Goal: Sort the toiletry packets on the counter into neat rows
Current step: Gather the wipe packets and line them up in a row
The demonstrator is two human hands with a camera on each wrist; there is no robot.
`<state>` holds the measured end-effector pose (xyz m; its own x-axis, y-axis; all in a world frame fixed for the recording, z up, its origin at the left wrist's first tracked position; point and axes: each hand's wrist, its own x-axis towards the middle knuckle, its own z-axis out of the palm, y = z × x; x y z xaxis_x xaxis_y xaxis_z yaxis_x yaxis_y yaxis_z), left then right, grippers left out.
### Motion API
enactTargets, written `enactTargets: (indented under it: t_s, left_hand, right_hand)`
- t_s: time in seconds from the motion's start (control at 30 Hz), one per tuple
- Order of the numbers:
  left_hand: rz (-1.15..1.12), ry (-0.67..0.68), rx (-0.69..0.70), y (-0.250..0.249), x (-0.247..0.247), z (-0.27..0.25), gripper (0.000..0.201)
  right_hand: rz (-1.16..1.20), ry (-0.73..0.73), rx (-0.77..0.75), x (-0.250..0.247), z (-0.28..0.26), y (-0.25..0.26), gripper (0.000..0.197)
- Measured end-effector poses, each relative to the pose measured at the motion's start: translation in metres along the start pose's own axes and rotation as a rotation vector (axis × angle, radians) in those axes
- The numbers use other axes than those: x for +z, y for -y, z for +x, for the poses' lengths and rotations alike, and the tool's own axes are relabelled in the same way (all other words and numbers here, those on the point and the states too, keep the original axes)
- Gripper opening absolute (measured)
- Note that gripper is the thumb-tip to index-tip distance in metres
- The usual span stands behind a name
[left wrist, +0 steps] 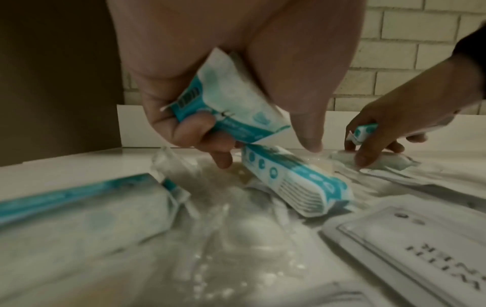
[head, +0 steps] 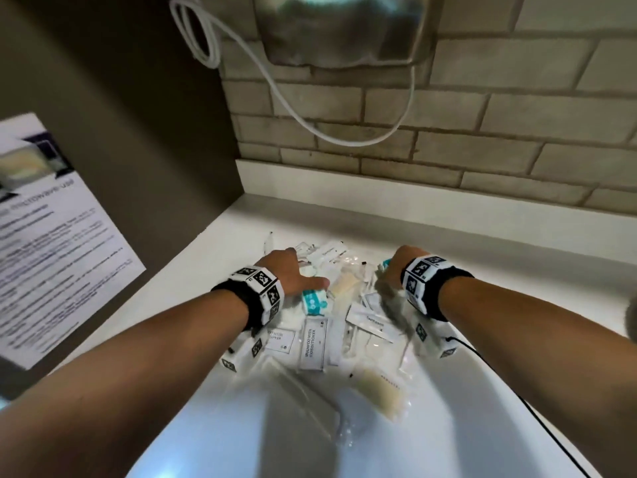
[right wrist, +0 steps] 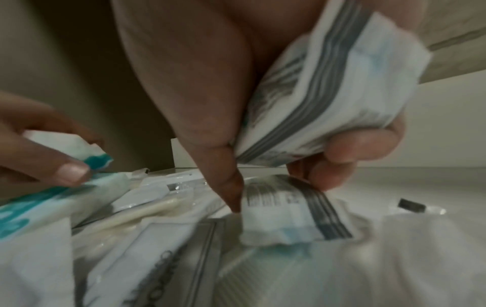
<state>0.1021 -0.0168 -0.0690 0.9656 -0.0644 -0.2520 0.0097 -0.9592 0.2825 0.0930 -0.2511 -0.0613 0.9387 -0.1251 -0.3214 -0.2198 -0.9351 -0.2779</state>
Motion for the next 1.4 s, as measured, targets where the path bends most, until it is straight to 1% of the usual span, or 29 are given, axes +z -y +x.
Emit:
enactTargets:
  t_s: [0.07,0.1,0.23,0.27,0.37,0.47,0.5,0.57,0.67,0.73,0.83,0.9,1.0,1.13,1.23,1.3,1.4]
  left_hand:
    - [-0.035,-0.029,-0.002,-0.006,0.007,0.002,0.099]
    - [-0.034,-0.042,0.000,-0.010,0.009,0.003,0.096]
    - [0.005,-0.055,0.052,-0.018,0.007,0.009,0.072]
    - [0.002,-0.068,0.071,-0.019,0.003,0.010,0.068]
    - [-0.070,-0.134,0.158,-0.009,-0.028,0.012,0.066]
    - [-0.073,-0.194,0.280,0.019,-0.080,0.010,0.050]
    - [-0.061,-0.206,0.325,0.032,-0.098,0.008,0.048]
    - [-0.022,-0.214,0.396,0.059,-0.125,0.003,0.047]
    - [0.031,-0.204,0.462,0.097,-0.142,-0.004,0.048]
    - [0.059,-0.161,0.484,0.120,-0.139,-0.004,0.049]
    - [0.160,-0.040,0.506,0.151,-0.120,0.006,0.042]
    - [0.225,0.019,0.501,0.170,-0.106,0.015,0.041]
    - [0.223,0.065,0.505,0.188,-0.092,0.022,0.044]
    - [0.151,0.019,0.537,0.197,-0.073,0.025,0.034]
    - [0.092,0.024,0.583,0.195,-0.064,0.028,0.036]
    - [0.048,0.031,0.567,0.192,-0.070,0.031,0.040]
    - [-0.077,0.013,0.498,0.193,-0.080,0.032,0.050]
  right_hand:
    - [-0.039,-0.026,-0.014,-0.004,-0.001,0.004,0.041]
    - [-0.064,-0.059,-0.016,-0.007,-0.003,0.007,0.044]
    - [-0.050,-0.086,-0.044,-0.018,-0.017,0.028,0.066]
    - [-0.032,-0.082,-0.072,-0.019,-0.021,0.033,0.067]
    - [-0.045,-0.058,-0.194,-0.018,-0.038,0.055,0.059]
    - [-0.096,-0.004,-0.305,-0.007,-0.052,0.090,0.055]
    - [-0.098,0.027,-0.329,0.000,-0.054,0.106,0.053]
    - [-0.098,0.091,-0.366,0.017,-0.052,0.140,0.052]
    - [-0.187,0.137,-0.403,0.038,-0.041,0.191,0.057]
    - [-0.203,0.170,-0.407,0.049,-0.034,0.219,0.055]
    - [-0.234,0.170,-0.408,0.064,-0.024,0.240,0.058]
    - [-0.223,0.180,-0.397,0.069,-0.020,0.247,0.057]
    - [-0.277,0.246,-0.382,0.072,-0.017,0.253,0.053]
    - [-0.361,0.280,-0.371,0.071,-0.017,0.260,0.057]
    - [-0.363,0.315,-0.348,0.072,-0.015,0.260,0.067]
    - [-0.345,0.289,-0.318,0.076,-0.013,0.257,0.064]
    - [-0.305,0.182,-0.240,0.075,-0.010,0.250,0.056]
